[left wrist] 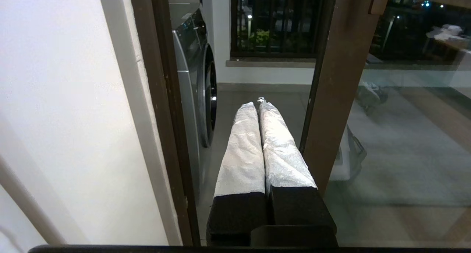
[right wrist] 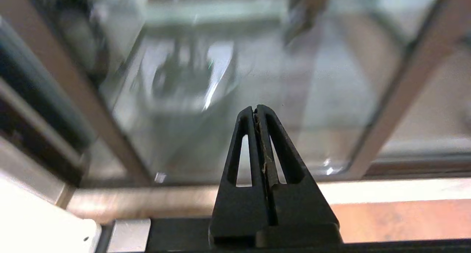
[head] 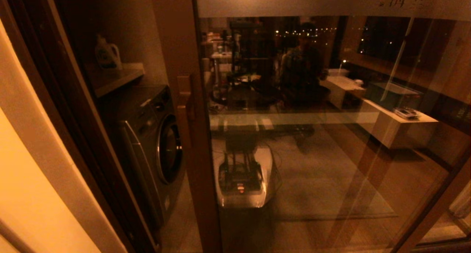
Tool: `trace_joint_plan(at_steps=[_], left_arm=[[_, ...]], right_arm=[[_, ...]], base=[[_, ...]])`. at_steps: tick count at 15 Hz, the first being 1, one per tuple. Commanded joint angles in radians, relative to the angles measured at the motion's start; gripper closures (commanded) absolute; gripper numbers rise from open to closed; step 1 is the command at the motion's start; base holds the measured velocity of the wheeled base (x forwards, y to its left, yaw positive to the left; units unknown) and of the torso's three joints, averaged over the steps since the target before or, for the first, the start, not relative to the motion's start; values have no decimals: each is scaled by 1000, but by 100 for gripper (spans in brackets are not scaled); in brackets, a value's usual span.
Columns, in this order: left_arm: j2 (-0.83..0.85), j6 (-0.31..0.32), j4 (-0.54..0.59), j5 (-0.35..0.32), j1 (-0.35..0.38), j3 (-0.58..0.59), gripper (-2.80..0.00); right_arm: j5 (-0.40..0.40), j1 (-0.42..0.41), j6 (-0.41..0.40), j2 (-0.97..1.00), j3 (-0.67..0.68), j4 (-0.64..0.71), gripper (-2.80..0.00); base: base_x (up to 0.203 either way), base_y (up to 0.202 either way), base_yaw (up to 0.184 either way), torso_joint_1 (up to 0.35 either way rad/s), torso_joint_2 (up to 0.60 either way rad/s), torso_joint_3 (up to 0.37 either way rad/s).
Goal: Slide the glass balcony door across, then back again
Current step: Close the slid door
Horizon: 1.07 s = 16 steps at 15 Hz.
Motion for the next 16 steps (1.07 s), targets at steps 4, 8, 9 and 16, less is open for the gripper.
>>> trace_joint_plan(at_steps=[4, 8, 9, 16], left_arm=[[1, 0, -1, 0, 0, 40, 0], [1, 0, -1, 0, 0, 40, 0], [1, 0, -1, 0, 0, 40, 0], [1, 6, -1, -2, 0, 40, 0]], right_arm=[[-3, 1, -95, 1, 509, -611, 0], [-88, 2, -18, 1, 590, -714, 0], [-91, 2, 2, 1, 601, -764, 0], [-68, 2, -46, 1, 606, -776, 0]], base=[[0, 0, 0, 0, 0, 0], [0, 0, 0, 0, 0, 0], [0, 0, 0, 0, 0, 0], [0, 0, 0, 0, 0, 0]])
